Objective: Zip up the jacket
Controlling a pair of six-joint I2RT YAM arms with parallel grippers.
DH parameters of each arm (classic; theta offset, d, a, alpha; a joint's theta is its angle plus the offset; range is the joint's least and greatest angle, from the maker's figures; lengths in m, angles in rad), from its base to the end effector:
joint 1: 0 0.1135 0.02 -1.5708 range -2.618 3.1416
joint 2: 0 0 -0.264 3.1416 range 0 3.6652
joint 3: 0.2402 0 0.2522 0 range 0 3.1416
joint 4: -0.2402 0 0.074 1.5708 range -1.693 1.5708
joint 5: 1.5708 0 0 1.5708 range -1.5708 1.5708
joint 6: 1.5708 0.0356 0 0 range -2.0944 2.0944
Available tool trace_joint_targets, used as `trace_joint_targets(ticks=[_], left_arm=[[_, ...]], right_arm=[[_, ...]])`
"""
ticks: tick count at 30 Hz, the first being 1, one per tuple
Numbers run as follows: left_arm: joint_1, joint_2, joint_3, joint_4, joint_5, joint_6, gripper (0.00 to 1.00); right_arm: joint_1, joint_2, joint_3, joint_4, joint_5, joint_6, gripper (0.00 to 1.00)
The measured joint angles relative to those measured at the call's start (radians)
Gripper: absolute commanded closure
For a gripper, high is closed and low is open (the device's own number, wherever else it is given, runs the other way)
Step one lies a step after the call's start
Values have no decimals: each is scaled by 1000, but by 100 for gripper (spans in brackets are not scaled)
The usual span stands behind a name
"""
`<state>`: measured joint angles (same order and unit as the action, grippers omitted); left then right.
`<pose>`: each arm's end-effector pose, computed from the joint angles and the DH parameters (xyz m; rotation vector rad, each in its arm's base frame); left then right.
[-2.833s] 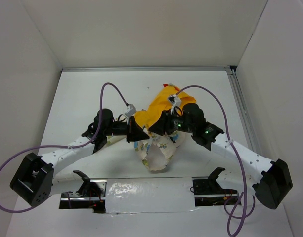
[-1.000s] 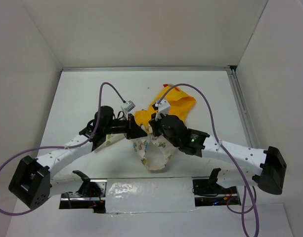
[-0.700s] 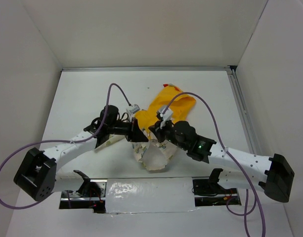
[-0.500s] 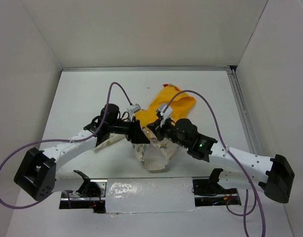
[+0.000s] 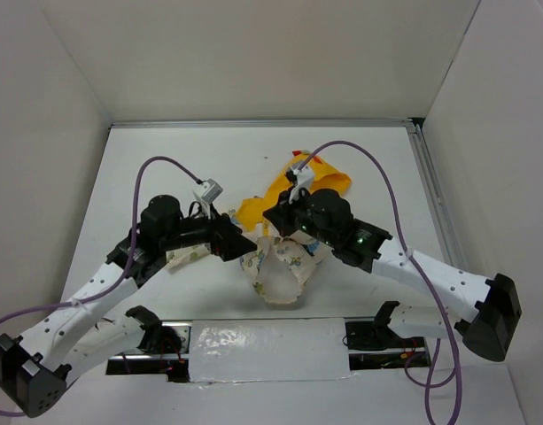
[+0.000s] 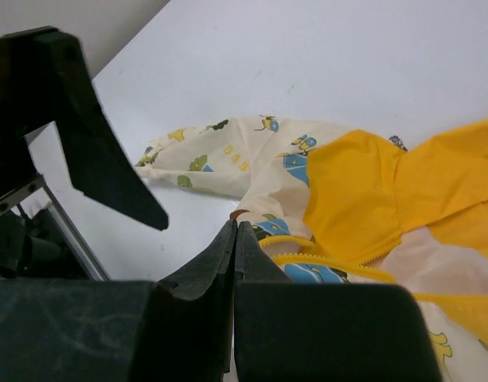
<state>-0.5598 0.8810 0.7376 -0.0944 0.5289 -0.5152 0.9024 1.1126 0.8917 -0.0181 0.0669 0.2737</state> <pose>0.1640 -0.1240 0.3168 0.4500 1.9031 -1.2152 0.1641 0.2040 0.3292 -0.5336 1.8008 0.7660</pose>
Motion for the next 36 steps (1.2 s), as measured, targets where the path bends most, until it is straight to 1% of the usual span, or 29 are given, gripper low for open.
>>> trace_joint_targets(ticks=[3,5,6,9,13,18,25,28,32,34,36], left_arm=[[-30,-35,-14,37,13,-5,3],[-77,-40,-16,51,-8,47,2],[-103,-39,-16,56,-42,77,4],[-150,-23,-15,57,-145,189,5],[-174,-9,-15,61,-272,340,3],[-198,7,-4,94,-387,496,3],[-224,69,0,171,-442,612,11],[-233,84,-3,193,-458,643,8],[-235,74,-16,215,-457,669,9],[-237,69,-20,224,-454,676,12],[-239,78,-20,235,-454,692,19]], right_arm=[[-32,10,19,-35,-29,53,100],[-57,20,47,-68,-63,91,100],[-72,25,64,-88,-84,108,100],[-118,37,112,-142,-153,158,100],[-171,69,179,-208,-245,206,100],[-194,130,231,-252,-318,235,100],[-206,160,239,-273,-371,267,100],[-214,168,258,-284,-377,272,100],[-234,184,283,-293,-385,279,100],[-240,198,294,-293,-393,283,100],[-245,209,294,-293,-403,288,100]])
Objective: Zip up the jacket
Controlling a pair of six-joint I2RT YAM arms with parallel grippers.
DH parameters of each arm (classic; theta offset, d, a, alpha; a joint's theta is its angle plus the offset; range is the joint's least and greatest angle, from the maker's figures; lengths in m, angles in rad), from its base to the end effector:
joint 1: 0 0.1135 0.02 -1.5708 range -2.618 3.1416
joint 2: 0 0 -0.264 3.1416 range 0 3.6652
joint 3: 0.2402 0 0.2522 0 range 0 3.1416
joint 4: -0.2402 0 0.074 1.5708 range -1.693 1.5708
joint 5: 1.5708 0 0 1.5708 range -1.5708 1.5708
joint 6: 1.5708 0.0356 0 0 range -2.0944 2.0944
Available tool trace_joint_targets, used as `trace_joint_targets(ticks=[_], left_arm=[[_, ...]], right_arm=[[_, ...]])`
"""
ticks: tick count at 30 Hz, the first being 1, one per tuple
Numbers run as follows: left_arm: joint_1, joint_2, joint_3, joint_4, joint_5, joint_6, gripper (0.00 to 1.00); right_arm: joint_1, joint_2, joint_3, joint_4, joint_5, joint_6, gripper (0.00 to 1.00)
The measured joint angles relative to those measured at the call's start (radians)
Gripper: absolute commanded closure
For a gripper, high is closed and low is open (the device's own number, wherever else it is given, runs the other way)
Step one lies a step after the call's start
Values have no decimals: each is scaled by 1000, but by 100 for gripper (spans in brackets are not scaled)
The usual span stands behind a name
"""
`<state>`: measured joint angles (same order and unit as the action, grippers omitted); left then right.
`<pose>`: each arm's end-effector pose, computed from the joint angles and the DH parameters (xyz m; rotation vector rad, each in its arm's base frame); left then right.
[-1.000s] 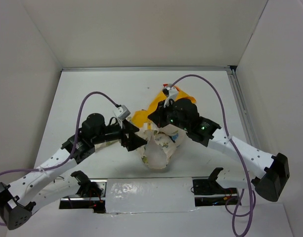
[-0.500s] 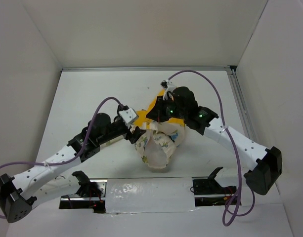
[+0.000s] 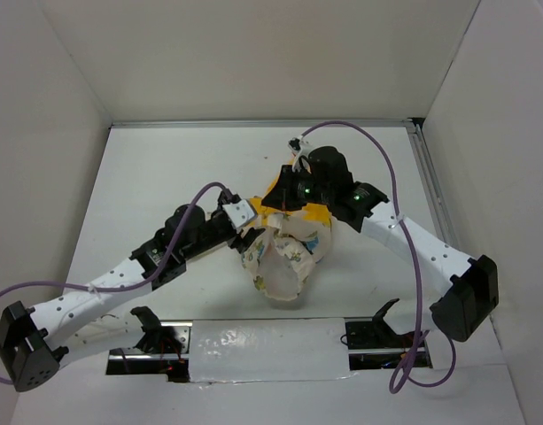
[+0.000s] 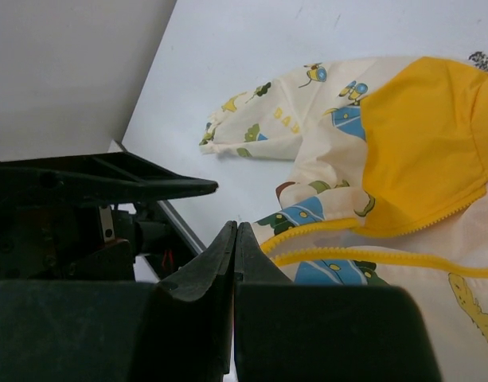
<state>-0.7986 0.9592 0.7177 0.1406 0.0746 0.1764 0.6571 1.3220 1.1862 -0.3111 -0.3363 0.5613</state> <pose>0.1583 -0.1663 0.3183 0.8461 1.4735 -0.5302 0.2326 0.1943 0.3491 -0.3342 2.1477 1.0796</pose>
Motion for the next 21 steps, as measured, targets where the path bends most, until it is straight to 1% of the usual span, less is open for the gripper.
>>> trace_joint_targets(ticks=[2,3,4,7,10,12,13,14,15,16,17,21], left_arm=[[-5,22,0,10,-8,5,27],[-7,38,0,14,-15,7,40],[-9,55,0,17,-22,6,44],[-12,83,-4,23,-41,13,44],[-12,67,-21,48,-48,16,45],[-12,50,-31,63,-48,18,52],[-12,44,-34,67,-48,22,57],[-12,41,-35,71,-48,27,70],[-12,40,-35,74,-47,34,82],[-12,40,-35,75,-46,29,90],[-12,40,-35,77,-42,30,100],[-13,39,-37,81,-26,31,100]], right_arm=[[-1,6,0,-1,-4,3,100],[-1,6,0,-2,-6,6,100],[-1,7,0,-3,-8,7,100],[-3,7,0,-3,-8,10,100],[-8,7,0,-3,-14,16,100],[-13,7,0,-2,-21,21,100],[-15,7,0,-2,-22,23,100],[-16,7,0,0,-24,24,100],[-16,7,0,2,-26,25,100],[-16,7,1,3,-27,25,100],[-16,7,2,3,-28,25,100],[-16,11,9,2,-4,21,100]])
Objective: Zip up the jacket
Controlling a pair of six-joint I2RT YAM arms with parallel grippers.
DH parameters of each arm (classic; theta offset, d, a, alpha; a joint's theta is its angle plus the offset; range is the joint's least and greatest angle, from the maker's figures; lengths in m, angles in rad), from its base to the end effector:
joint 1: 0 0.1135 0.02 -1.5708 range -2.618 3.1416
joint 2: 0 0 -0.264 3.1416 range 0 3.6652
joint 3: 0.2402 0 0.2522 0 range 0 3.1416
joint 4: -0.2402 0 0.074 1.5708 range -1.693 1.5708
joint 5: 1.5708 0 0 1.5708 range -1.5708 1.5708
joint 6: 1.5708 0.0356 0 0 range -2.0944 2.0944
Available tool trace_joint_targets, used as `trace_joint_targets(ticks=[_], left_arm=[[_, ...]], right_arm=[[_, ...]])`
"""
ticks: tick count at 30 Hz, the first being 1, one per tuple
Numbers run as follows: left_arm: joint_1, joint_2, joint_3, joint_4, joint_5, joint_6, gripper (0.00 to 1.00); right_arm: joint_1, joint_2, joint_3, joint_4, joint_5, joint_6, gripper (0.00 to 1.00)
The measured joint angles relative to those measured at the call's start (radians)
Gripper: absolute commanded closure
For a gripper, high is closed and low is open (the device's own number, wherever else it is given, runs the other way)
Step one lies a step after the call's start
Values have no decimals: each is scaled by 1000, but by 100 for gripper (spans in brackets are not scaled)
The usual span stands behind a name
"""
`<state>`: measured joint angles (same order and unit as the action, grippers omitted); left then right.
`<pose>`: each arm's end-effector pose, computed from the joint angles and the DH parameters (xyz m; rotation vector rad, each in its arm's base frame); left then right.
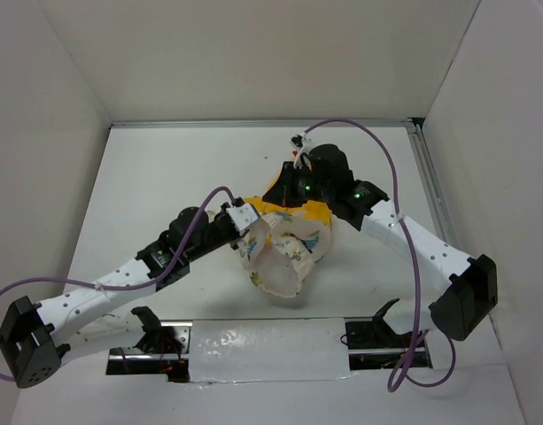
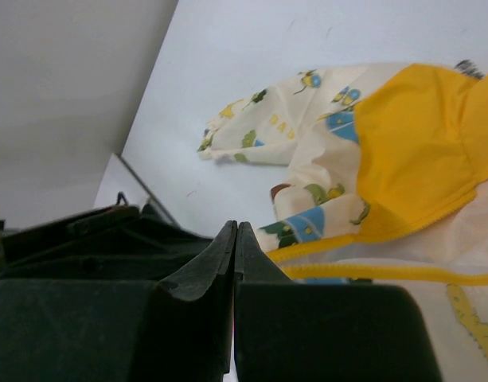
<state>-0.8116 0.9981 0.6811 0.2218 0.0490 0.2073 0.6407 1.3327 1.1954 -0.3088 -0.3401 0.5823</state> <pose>0.1622 -0.1734 0.3056 0.8569 1.4566 -0.4966 0.2379 0.1922 0.3496 -0.2969 2.1540 1.0861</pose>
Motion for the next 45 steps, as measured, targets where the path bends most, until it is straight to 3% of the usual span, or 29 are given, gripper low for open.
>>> trace_joint_targets(ticks=[5,13,17,25,30,33,34,35,36,37,38,39,45], left_arm=[[2,-47,-16,9,11,0,100],[1,-180,-40,-8,50,-1,100],[1,-219,-57,-11,77,-27,100],[9,-269,-204,-12,60,-142,100],[1,-321,-254,-41,138,-251,100],[0,-341,-282,-61,153,-308,100],[0,-344,-290,-69,155,-324,78],[-1,-346,-296,-79,155,-341,44],[-2,-346,-297,-95,154,-357,1],[-2,-345,-298,-107,156,-372,1],[-2,-345,-298,-119,159,-399,1],[-2,-345,-297,-132,163,-409,1],[-2,-369,-281,-229,171,-481,1]], right_arm=[[2,38,12,4,122,-18,100],[-30,225,10,52,254,-37,100],[-80,350,87,39,367,-63,100],[-274,691,597,-47,433,-128,100],[-412,905,986,-45,512,-164,100],[-499,964,1101,-33,535,-181,100],[-524,964,1102,-30,535,-186,96],[-539,964,1099,-28,534,-189,87],[-554,954,1077,-12,528,-196,75],[-561,940,1043,-3,521,-204,60],[-562,920,1001,4,513,-209,20],[-559,901,958,10,504,-206,1],[-507,694,629,51,472,-205,0]])
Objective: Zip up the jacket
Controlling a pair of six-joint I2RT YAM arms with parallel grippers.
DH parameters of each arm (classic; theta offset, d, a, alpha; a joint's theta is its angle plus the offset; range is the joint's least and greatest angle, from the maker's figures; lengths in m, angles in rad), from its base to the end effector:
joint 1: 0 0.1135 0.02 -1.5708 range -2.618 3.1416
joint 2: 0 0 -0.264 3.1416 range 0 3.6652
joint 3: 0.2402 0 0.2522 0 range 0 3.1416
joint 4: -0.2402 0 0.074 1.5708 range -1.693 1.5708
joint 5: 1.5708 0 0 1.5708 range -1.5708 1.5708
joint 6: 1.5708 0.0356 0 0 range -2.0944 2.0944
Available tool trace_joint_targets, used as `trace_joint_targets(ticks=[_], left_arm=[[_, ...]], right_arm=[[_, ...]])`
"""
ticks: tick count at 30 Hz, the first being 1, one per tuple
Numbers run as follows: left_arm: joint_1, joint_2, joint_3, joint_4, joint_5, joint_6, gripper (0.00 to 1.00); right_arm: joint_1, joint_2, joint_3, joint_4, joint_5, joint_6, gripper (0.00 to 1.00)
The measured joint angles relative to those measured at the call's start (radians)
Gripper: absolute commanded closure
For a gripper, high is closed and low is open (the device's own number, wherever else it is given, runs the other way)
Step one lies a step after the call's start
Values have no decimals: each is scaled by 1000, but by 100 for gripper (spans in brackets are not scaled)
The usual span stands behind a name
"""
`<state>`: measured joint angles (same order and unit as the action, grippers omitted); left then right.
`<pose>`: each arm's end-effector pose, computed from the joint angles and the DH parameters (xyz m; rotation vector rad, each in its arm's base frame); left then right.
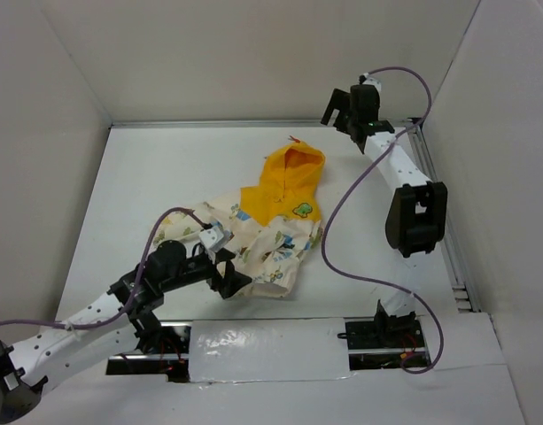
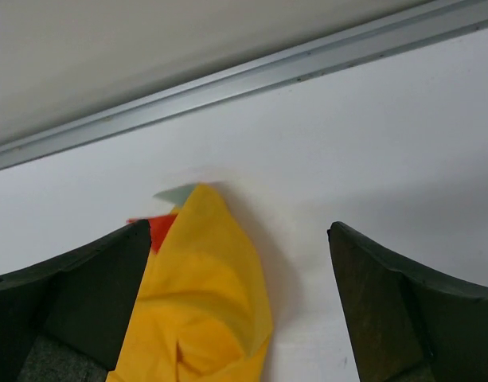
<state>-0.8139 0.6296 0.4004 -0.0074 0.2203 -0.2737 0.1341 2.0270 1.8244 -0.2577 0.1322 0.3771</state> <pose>0.1073 -0.1249 0.2462 0.6678 1.7905 -0.9559 0.4825 0.0604 0.3114 0.3288 2.0051 0.1884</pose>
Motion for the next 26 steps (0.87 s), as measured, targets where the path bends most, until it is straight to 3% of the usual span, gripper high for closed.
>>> trace_joint_targets(ticks=[6,11,18,26], left_arm=[[0,-34,103,-161,-174,-183,1],[35,63,240,-295,-282,-323,1],[313,256,315,-298,-154,-333,1],[649,287,322,-289,0,-307,1]], right_arm=[[16,-289,-285,100,-44,46,0],[17,-508,-551,170,-52,106,0],[39,-807,-911,181,-4,146,0],[84,-1106,-1075,122,137,173,0]])
